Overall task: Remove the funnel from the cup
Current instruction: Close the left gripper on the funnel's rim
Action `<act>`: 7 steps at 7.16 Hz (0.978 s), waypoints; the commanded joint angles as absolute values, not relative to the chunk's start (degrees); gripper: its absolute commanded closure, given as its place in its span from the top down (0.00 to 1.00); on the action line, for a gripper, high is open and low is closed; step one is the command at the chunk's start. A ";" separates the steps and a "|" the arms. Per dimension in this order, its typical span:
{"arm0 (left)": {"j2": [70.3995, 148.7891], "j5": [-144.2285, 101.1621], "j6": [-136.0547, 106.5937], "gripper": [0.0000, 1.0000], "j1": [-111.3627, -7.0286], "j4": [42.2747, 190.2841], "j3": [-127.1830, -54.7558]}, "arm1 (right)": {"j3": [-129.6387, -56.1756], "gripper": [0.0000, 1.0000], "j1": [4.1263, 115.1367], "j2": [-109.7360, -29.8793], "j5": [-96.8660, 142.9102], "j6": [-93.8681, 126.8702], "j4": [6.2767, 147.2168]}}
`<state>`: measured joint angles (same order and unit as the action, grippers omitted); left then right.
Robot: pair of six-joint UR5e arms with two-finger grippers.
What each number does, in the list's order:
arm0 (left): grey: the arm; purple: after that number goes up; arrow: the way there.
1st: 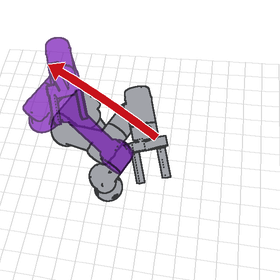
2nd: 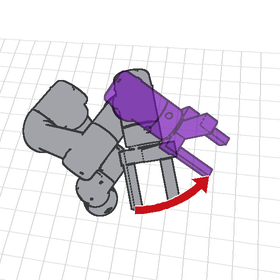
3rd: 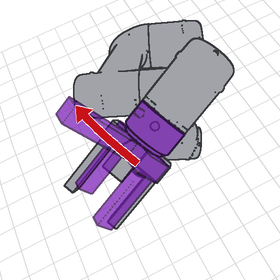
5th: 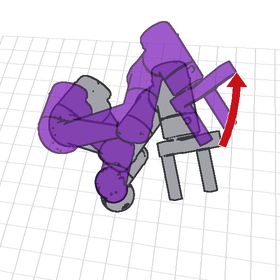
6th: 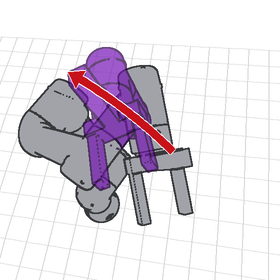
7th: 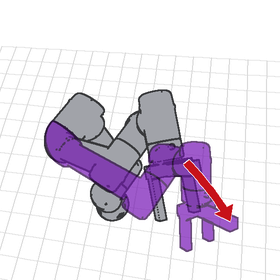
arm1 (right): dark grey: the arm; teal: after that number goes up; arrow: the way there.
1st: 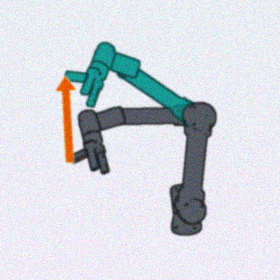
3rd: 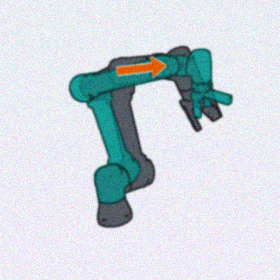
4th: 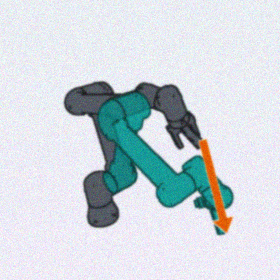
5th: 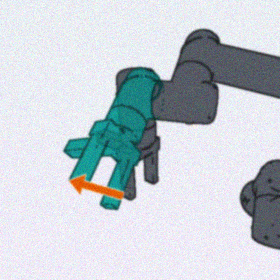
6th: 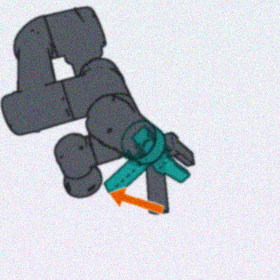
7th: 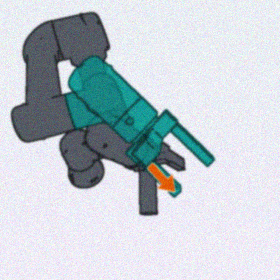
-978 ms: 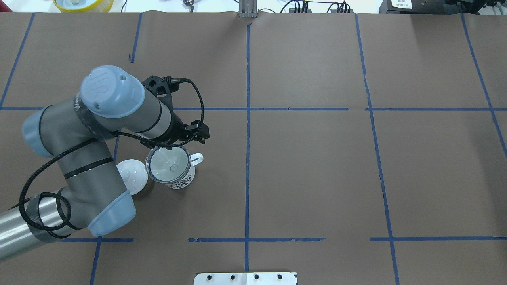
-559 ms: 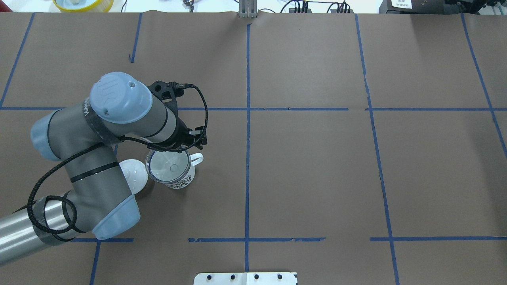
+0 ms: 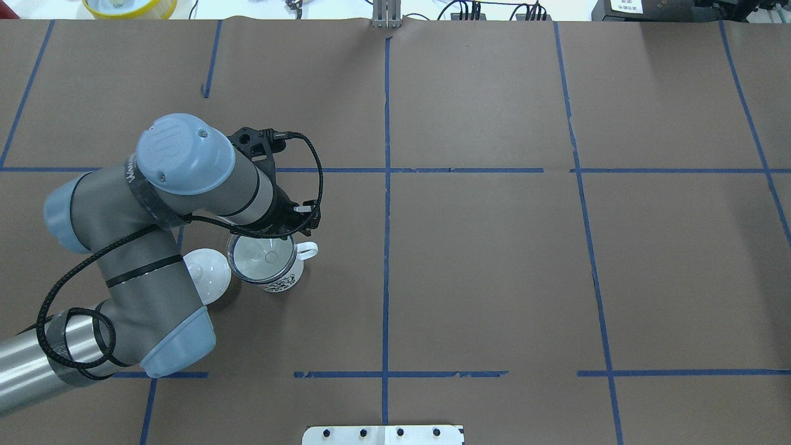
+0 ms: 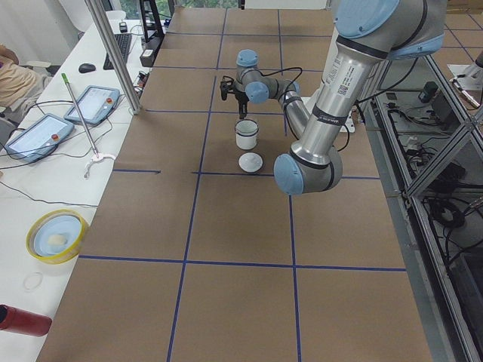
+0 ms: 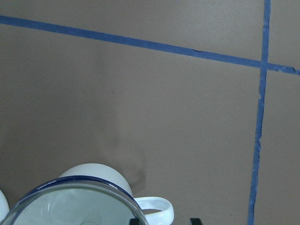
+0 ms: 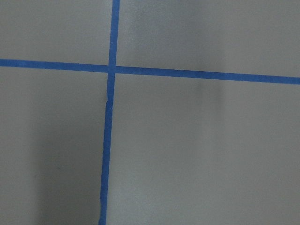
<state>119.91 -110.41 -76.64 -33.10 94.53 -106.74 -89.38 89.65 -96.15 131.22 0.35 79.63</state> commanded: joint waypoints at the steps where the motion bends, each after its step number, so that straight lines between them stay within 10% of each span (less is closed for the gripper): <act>1: 119.88 -110.57 -76.64 0.46 -32.87 93.08 -107.14 | -89.38 1.00 89.65 -96.15 131.22 0.35 79.63; 3: 119.88 -110.48 -76.64 0.00 -32.87 91.59 -107.31 | -89.38 1.00 89.65 -96.15 131.22 0.35 79.63; 7: 120.32 -110.48 -75.76 0.00 -33.40 79.93 -117.38 | -89.38 1.00 89.65 -96.15 131.22 0.35 79.63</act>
<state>119.95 -110.41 -75.95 -33.15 84.62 -112.80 -89.38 89.65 -96.15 131.22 0.35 79.63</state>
